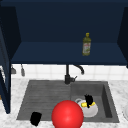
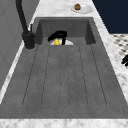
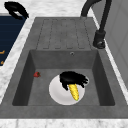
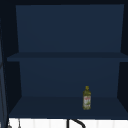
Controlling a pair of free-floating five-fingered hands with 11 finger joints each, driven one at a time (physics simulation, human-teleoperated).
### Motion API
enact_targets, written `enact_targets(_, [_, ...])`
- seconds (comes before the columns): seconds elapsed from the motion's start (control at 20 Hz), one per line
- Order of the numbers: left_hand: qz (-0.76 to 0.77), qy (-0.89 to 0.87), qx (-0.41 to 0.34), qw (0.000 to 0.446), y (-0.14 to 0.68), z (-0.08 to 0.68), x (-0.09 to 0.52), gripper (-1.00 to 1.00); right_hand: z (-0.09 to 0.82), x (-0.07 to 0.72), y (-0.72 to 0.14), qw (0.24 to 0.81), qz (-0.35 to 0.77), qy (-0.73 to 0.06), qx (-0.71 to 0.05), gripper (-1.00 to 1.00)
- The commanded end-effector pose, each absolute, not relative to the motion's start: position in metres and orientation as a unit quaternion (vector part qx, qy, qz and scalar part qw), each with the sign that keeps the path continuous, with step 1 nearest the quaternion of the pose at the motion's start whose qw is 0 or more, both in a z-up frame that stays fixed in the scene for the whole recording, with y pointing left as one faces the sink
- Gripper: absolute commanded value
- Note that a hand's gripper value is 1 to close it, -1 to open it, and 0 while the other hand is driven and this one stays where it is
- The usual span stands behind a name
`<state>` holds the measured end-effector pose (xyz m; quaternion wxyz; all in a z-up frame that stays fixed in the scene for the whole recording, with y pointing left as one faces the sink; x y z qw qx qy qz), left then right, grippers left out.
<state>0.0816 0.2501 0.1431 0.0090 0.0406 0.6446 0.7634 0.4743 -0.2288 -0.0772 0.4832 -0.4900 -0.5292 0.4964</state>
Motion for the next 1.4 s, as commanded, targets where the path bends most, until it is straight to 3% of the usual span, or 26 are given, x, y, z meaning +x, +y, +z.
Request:
enact_targets(0.0, [0.763,0.645,0.041,0.009,0.250,0.143,0.082,0.00,-0.063,0.448,-0.238,0.509,0.477,-0.534,-0.478,-1.00])
enact_targets(0.45, [0.763,0.645,0.041,0.009,0.250,0.143,0.082,0.00,-0.012,0.385,-0.263,0.517,0.478,-0.536,-0.466,-1.00])
enact_targets(1.35, [0.763,0.645,0.041,0.009,0.250,0.143,0.082,0.00,0.095,0.347,-0.326,0.538,0.484,-0.528,-0.443,-1.00])
